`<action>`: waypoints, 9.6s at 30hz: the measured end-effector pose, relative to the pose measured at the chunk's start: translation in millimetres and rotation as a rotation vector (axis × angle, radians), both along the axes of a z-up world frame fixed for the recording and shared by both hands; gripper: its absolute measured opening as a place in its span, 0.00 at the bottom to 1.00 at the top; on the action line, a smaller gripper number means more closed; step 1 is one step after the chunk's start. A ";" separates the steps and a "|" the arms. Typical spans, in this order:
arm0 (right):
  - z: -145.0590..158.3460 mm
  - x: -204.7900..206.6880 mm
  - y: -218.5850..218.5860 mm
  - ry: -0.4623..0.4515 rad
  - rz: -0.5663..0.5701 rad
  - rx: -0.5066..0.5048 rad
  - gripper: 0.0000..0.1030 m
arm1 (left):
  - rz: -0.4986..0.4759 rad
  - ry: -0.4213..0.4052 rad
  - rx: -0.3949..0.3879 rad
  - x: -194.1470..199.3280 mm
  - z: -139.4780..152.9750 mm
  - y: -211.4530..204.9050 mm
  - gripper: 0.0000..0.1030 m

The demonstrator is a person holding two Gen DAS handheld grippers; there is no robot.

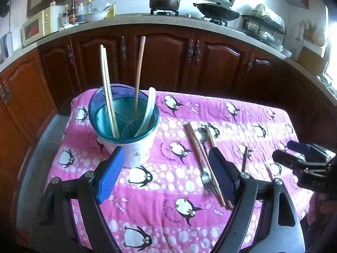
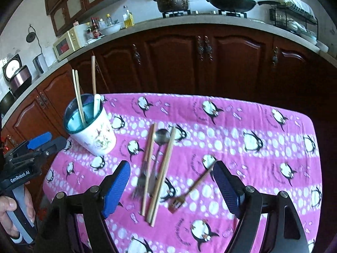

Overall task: Organize utensils
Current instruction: 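Move both tools back over the remaining utensils and lower the right tool onto a chopstick, then grasp a fork with the left tool while the right tool grasps a wooden chopstick, then lift fork and chopstick and carry both over the utensil holder, then open both tools to drop fork and chopstick into the holder, then move both tools back over the metal spoon and remaining chopstick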

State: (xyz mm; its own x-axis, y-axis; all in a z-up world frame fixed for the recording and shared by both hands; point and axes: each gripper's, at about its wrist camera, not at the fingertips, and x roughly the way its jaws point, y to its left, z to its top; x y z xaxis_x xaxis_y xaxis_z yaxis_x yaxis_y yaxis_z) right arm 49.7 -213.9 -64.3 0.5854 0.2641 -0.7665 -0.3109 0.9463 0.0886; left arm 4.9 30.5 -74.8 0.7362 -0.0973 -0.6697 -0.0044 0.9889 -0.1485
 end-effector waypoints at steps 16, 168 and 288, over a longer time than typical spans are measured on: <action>-27.3 8.3 -18.3 0.044 -0.061 -0.056 0.79 | -0.047 0.110 0.032 23.0 -38.2 -21.9 0.79; 127.4 74.6 140.4 -0.078 0.319 0.293 0.05 | 0.029 -0.158 -0.112 29.5 117.7 124.2 0.08; 59.6 -10.9 -77.6 -0.116 -0.119 0.070 0.60 | -0.277 -0.008 0.041 20.0 48.0 -87.9 0.67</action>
